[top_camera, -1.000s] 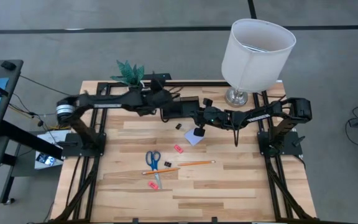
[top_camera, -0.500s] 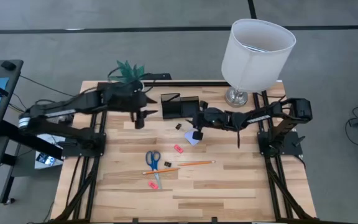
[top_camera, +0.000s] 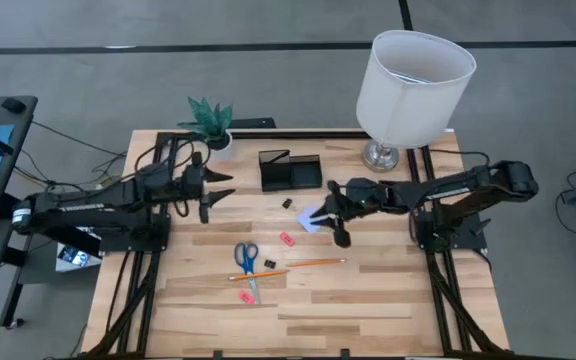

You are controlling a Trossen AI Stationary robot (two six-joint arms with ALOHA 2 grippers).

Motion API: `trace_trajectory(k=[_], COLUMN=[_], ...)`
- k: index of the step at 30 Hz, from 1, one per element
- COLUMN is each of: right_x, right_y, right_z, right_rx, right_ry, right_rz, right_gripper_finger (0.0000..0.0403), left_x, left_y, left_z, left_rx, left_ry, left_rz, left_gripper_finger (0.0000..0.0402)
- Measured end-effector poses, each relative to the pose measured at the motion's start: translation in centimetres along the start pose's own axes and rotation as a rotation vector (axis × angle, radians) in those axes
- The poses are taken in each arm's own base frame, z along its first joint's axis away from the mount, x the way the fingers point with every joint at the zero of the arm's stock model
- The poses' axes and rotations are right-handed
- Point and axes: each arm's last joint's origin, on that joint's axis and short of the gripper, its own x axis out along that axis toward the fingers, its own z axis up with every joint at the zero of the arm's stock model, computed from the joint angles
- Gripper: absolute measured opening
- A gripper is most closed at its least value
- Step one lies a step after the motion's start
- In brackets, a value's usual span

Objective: Pick and place office supplies into organizer
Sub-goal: Put the right orange pencil into the black desk organizer

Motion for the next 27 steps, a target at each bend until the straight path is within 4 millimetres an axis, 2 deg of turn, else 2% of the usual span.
trace_trajectory(k=[6,15,20,24,27], right_x=[-1.2,-2.3,-2.2,-1.9,-1.7], right_y=[2.9,8.0,9.0,9.1,9.2], right_z=[-2.4,-6.2,-8.4,-10.5,-11.3], right_rx=[0.09,0.067,0.14,0.196,0.206], right_ry=[-0.043,-0.134,-0.103,-0.042,-0.017], right_rz=[-0.062,-0.224,-0.275,-0.289,-0.29], right_gripper_finger=[0.0075,0.0075,0.0075,0.0075,0.0075], left_x=[-1.3,-1.9,-1.9,-1.9,-1.9], left_y=[-0.2,-0.2,-0.1,-0.1,-0.1], left_z=[-0.6,-0.3,-0.2,-0.2,-0.2], left_rx=[0.001,0.042,0.057,0.059,0.066], left_ry=[-0.074,-0.11,-0.12,-0.121,-0.121], left_rz=[-0.006,-0.001,0.001,0.006,0.007], left_gripper_finger=[0.0165,0.0165,0.0165,0.0165,0.0165])
